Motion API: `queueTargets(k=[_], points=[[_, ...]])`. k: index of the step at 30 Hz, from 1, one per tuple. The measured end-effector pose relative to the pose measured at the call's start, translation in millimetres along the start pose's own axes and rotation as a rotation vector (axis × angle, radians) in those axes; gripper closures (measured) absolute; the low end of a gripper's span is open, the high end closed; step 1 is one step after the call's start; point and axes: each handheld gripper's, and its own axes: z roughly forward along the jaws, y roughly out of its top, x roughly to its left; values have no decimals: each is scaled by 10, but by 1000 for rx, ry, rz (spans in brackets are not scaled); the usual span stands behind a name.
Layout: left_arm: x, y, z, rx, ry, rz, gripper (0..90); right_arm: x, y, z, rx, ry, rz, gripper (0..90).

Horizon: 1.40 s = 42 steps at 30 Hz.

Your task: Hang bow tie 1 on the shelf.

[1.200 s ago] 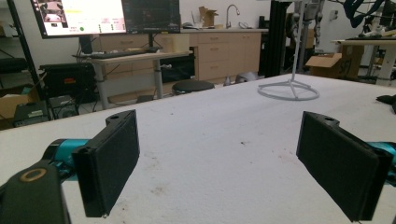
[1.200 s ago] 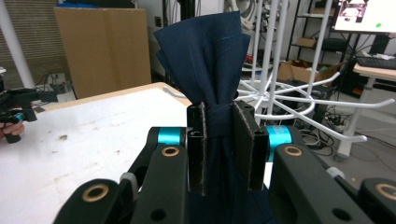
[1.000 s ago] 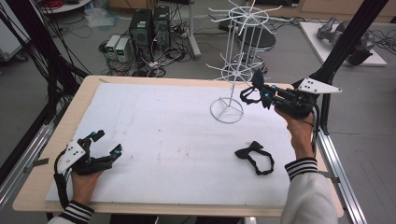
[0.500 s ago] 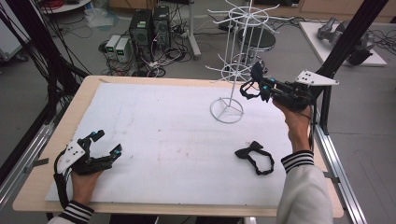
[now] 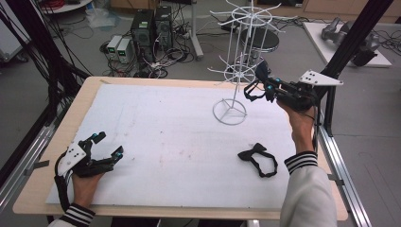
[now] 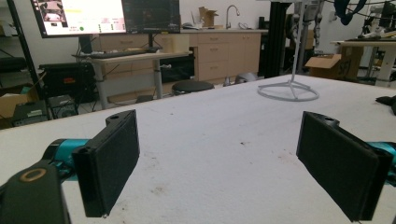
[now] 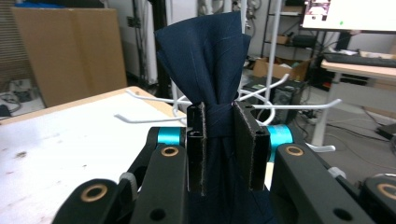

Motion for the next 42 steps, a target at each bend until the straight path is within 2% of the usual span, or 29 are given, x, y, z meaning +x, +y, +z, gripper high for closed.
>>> queueTargets(k=[10, 12, 16, 22, 30, 35, 38, 42], points=[[1, 0, 0, 0, 0, -1, 137, 5, 18, 14, 11, -17, -1, 755], [0, -1, 2, -3, 1, -3, 137, 12, 14, 26, 16, -4, 10, 755], [2, 0, -1, 1, 0, 2, 137, 50, 11, 74, 34, 30, -3, 755], [1, 0, 0, 0, 0, 1, 137, 76, 9, 114, 27, 67, 1, 755], [1, 0, -1, 2, 0, 3, 137, 63, 45, 75, 15, 48, 0, 753], [1, 1, -1, 2, 0, 3, 137, 60, 51, 78, 26, 30, -3, 735], [1, 0, -1, 1, 1, 2, 137, 57, 48, 82, 19, -7, 5, 641], [2, 0, -1, 1, 0, 2, 137, 48, 51, 61, 15, -38, 16, 601]])
